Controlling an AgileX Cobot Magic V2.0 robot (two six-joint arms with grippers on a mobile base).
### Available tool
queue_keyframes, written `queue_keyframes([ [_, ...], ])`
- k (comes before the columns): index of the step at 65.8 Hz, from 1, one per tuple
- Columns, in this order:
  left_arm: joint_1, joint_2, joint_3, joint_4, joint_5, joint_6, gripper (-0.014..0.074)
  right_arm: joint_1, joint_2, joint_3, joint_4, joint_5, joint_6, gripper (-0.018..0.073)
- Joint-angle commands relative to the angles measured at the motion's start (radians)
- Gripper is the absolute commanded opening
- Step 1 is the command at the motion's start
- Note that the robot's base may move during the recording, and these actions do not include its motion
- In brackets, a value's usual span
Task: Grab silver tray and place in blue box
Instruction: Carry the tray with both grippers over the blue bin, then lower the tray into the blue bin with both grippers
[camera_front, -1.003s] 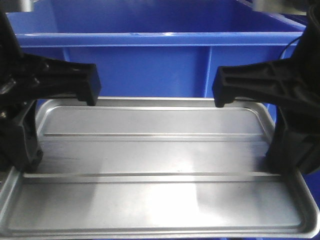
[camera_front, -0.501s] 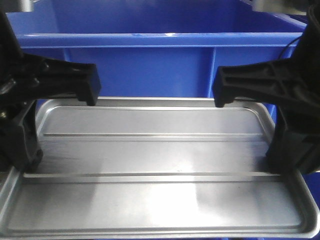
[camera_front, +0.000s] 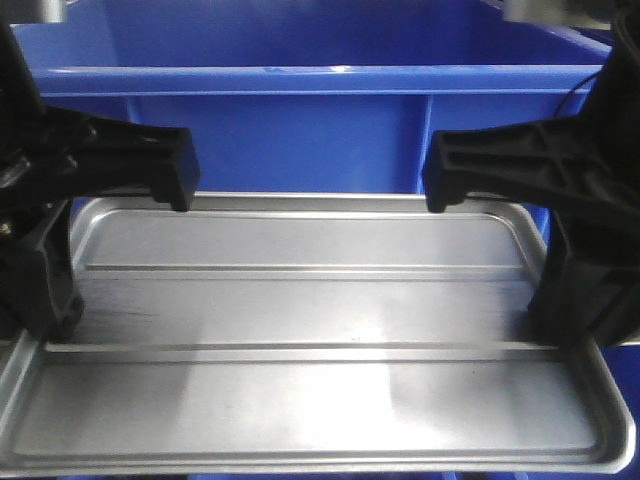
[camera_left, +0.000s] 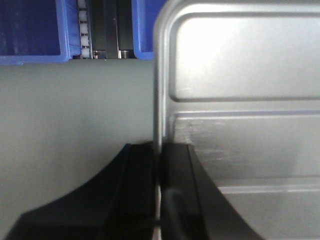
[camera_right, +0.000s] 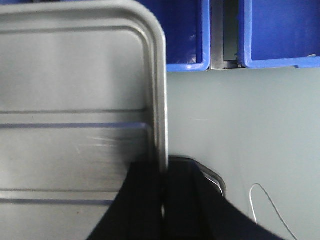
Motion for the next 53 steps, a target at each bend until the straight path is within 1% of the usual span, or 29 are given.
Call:
queue_keyframes([
  [1, -0.008, -0.027, -0.043, 0.009, -0.046, -0.007, -0.0015, -0.005, -0.028, -0.034, -0.022, -0.082, -0.006, 0.0068],
  [4, -0.001, -0.027, -0.052, -0.001, -0.046, -0.001, -0.0015, -0.005, -0.028, -0.041, -0.017, -0.082, -0.018, 0.0068],
  [8, 0.009, -0.027, -0.069, -0.01, -0.046, 0.027, -0.0015, -0.005, -0.028, -0.062, -0.006, -0.076, -0.058, 0.0068],
  [19, 0.055, -0.027, -0.155, -0.074, -0.042, 0.152, -0.0015, -0.005, -0.028, -0.172, 0.011, -0.066, -0.167, 0.0068],
  [22, 0.069, -0.027, -0.181, -0.091, -0.042, 0.183, -0.0015, -0.005, -0.028, -0.203, 0.012, -0.062, -0.183, 0.0068],
  [25, 0.089, -0.027, -0.217, -0.113, -0.041, 0.232, -0.0015, -0.005, -0.028, -0.245, 0.011, -0.049, -0.199, 0.0068],
  [32, 0.118, -0.027, -0.288, -0.138, -0.041, 0.312, -0.0015, -0.017, -0.028, -0.323, 0.011, -0.024, -0.235, 0.0068],
  [36, 0.128, -0.027, -0.333, -0.141, -0.041, 0.353, -0.0015, -0.035, -0.028, -0.372, 0.012, -0.015, -0.262, 0.0068],
  [40, 0.136, -0.027, -0.372, -0.138, -0.041, 0.369, -0.0015, -0.059, -0.026, -0.415, 0.019, -0.011, -0.284, 0.0068],
  [46, 0.155, -0.027, -0.424, -0.137, -0.045, 0.413, -0.0015, -0.108, -0.019, -0.483, 0.052, -0.009, -0.347, 0.0068],
  [53, 0.204, -0.026, -0.483, -0.137, -0.058, 0.464, -0.0015, -0.164, 0.008, -0.557, 0.106, -0.013, -0.436, 0.0068],
])
